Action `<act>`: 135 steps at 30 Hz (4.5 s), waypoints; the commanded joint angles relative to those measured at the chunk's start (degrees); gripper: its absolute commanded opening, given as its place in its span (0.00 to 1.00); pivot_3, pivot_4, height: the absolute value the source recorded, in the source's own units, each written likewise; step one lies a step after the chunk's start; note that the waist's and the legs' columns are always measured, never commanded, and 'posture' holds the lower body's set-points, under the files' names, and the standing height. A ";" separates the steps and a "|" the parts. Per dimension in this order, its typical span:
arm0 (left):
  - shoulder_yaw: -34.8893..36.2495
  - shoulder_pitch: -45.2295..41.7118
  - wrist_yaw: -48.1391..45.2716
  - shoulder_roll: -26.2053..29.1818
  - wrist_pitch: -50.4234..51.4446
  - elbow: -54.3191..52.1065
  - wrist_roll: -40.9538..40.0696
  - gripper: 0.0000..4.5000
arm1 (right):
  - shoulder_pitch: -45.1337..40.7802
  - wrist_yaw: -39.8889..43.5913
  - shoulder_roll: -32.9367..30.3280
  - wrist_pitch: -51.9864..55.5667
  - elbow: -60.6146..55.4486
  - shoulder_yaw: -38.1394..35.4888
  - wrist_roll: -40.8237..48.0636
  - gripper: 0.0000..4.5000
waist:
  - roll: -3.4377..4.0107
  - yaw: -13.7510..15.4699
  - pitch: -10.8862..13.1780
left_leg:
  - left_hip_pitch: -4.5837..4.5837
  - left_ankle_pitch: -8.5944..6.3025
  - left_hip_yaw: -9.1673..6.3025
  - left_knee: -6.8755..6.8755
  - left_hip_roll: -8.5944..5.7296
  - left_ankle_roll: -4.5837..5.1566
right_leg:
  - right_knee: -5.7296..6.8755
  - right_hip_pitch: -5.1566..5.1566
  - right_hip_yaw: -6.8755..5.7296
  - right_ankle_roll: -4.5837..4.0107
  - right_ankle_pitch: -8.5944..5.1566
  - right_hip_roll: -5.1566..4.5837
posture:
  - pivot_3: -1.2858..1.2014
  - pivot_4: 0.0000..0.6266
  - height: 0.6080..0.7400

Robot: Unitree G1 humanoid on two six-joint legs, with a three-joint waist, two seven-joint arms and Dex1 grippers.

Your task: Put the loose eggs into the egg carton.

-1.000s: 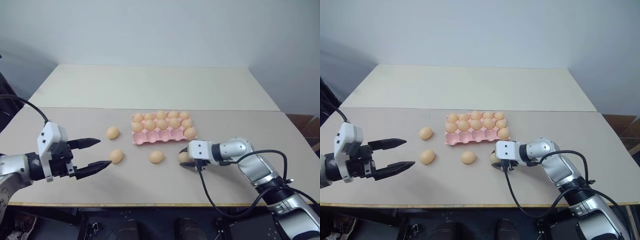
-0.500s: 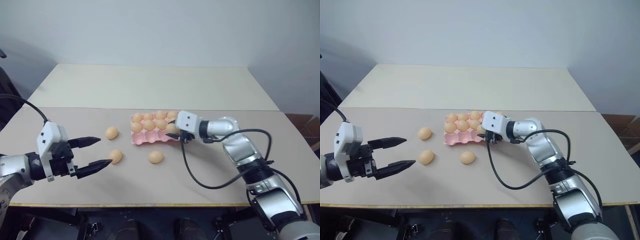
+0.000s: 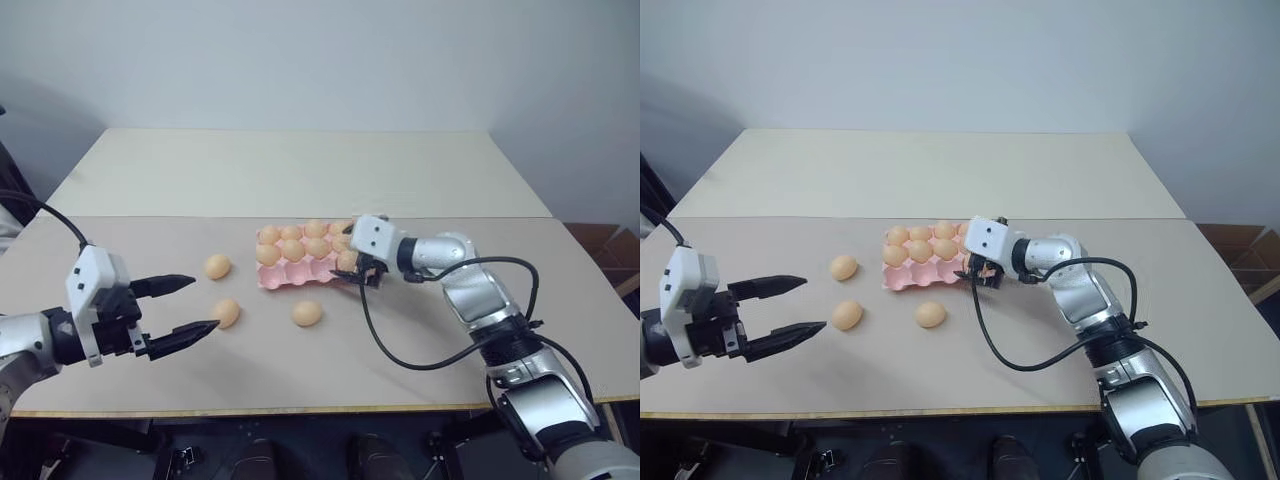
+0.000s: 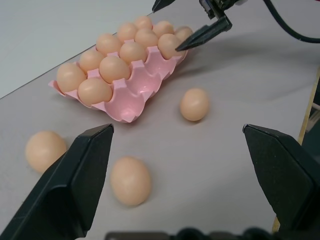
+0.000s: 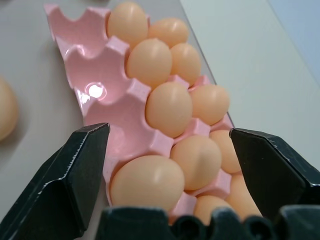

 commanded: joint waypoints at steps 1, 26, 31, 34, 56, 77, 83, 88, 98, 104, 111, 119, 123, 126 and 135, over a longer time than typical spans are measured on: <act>0.64 -0.86 -0.04 0.35 -1.07 0.11 0.20 1.00 | 0.99 4.93 -3.44 2.73 -8.37 -6.99 8.42 0.99 | 0.00 0.11 0.00 | -0.01 0.00 0.01 0.00 0.00 0.00 | -0.03 0.01 0.00 0.00 0.00 0.00 | 0.52 0.24 1.00; 5.94 4.67 -6.19 -0.68 -6.35 6.06 3.45 1.00 | 15.66 14.15 -17.05 7.61 -24.48 -11.63 25.97 0.99 | -0.01 0.44 -0.01 | 0.28 -0.02 0.23 -0.01 0.11 -0.01 | -0.02 0.11 0.12 -0.36 -0.21 0.03 | 0.52 0.24 1.00; 5.20 3.76 -5.57 -0.33 -5.41 4.87 2.62 1.00 | 8.30 11.82 -9.50 3.91 -21.09 0.22 16.57 0.99 | 0.00 0.00 -0.01 | 0.26 -0.02 0.25 -0.02 0.13 -0.01 | 0.00 0.07 0.13 -0.36 -0.20 0.05 | 0.52 0.24 1.00; 5.13 3.60 -5.26 -0.51 -5.12 4.29 2.41 1.00 | 6.75 10.01 -4.94 2.47 -18.46 6.17 11.54 0.99 | -0.01 0.00 -0.02 | 0.19 -0.02 0.24 -0.04 0.13 -0.01 | -0.02 0.04 0.12 -0.07 -0.03 0.06 | 0.52 0.24 1.00; 5.89 4.76 -2.88 -1.21 -4.31 1.72 1.81 1.00 | 3.94 4.89 4.37 -2.53 -8.16 12.57 -2.77 0.39 | -0.04 -0.07 -0.03 | 0.12 0.00 0.24 0.01 0.17 -0.02 | 0.04 0.01 0.06 -0.09 0.01 0.08 | 0.52 0.24 1.00; 5.28 3.95 -2.41 -1.04 -4.48 2.19 2.21 1.00 | -2.98 -3.83 7.78 -0.04 1.74 4.07 -2.96 0.80 | -0.03 -0.40 -0.04 | 0.09 -0.01 0.26 0.00 0.22 -0.02 | 0.02 -0.03 0.06 -0.14 0.05 0.13 | 0.52 0.24 1.00; 4.11 3.22 -2.01 -1.15 -4.68 2.56 2.48 1.00 | -2.20 -1.84 4.03 1.99 -2.73 -0.22 0.40 1.00 | -0.03 -0.02 -0.03 | 0.09 0.00 0.25 0.00 0.21 -0.02 | 0.02 -0.02 0.06 -0.14 0.05 0.11 | 0.52 0.24 1.00; 4.99 4.59 -2.89 -1.10 -4.05 2.85 2.08 1.00 | 2.38 6.87 -3.30 7.81 -13.13 -9.47 13.14 1.00 | -0.03 0.17 -0.03 | 0.04 -0.01 0.25 0.00 0.20 -0.02 | -0.06 -0.01 0.04 -0.13 0.05 0.09 | 0.52 0.24 1.00; 9.64 9.51 -4.19 -1.11 -4.48 4.40 3.09 1.00 | 17.14 23.95 -23.10 8.90 -22.19 -23.94 30.51 1.00 | -0.02 0.09 -0.03 | 0.26 -0.01 0.30 -0.03 0.21 -0.02 | -0.04 0.06 0.08 -0.46 -0.18 0.07 | 0.52 0.24 1.00; 7.79 8.93 -3.46 -1.28 -4.16 4.77 3.41 1.00 | 21.22 20.65 -23.24 7.68 -25.07 -22.62 29.96 1.00 | -0.04 -0.07 -0.03 | 0.33 -0.01 0.35 -0.06 0.24 -0.03 | -0.05 0.08 0.13 -0.46 -0.18 0.07 | 0.52 0.24 1.00; 5.95 6.90 -3.90 -0.04 -4.49 7.15 4.49 1.00 | 21.07 19.71 -23.59 8.21 -26.19 -22.14 31.43 1.00 | -0.04 0.18 -0.03 | 0.29 -0.02 0.37 -0.06 0.23 -0.03 | -0.07 0.06 0.14 -0.46 -0.18 0.07 | 0.52 0.24 1.00; -5.99 0.20 1.60 -2.00 -3.54 9.16 7.93 1.00 | 20.60 19.80 -23.63 7.87 -26.62 -21.39 31.33 1.00 | -0.04 1.02 -0.03 | 0.30 -0.02 0.38 -0.05 0.22 -0.03 | -0.06 0.08 0.15 -0.46 -0.18 0.06 | 0.52 0.24 1.00; -14.25 -6.71 8.33 -5.21 -3.12 13.05 13.35 1.00 | 20.23 20.08 -23.84 8.20 -27.84 -21.59 32.23 1.00 | -0.05 1.38 -0.03 | 0.27 -0.01 0.39 -0.05 0.20 -0.03 | -0.06 0.07 0.17 -0.31 -0.08 0.08 | 0.52 0.24 1.00; -19.68 -10.47 11.11 -7.18 -3.22 16.07 17.48 1.00 | 20.27 19.73 -24.04 8.28 -28.46 -21.73 32.62 1.00 | -0.07 1.45 -0.04 | 0.27 -0.01 0.36 -0.04 0.19 -0.02 | -0.05 0.11 0.17 -0.12 0.04 0.11 | 0.52 0.24 1.00; -26.78 -14.35 11.45 -11.42 -5.81 20.90 22.51 1.00 | 21.86 17.68 -24.16 8.77 -31.96 -22.82 34.46 1.00 | -0.08 1.35 -0.05 | 0.26 -0.01 0.35 -0.03 0.17 -0.02 | -0.04 0.10 0.19 -0.11 0.04 0.10 | 0.52 0.24 1.00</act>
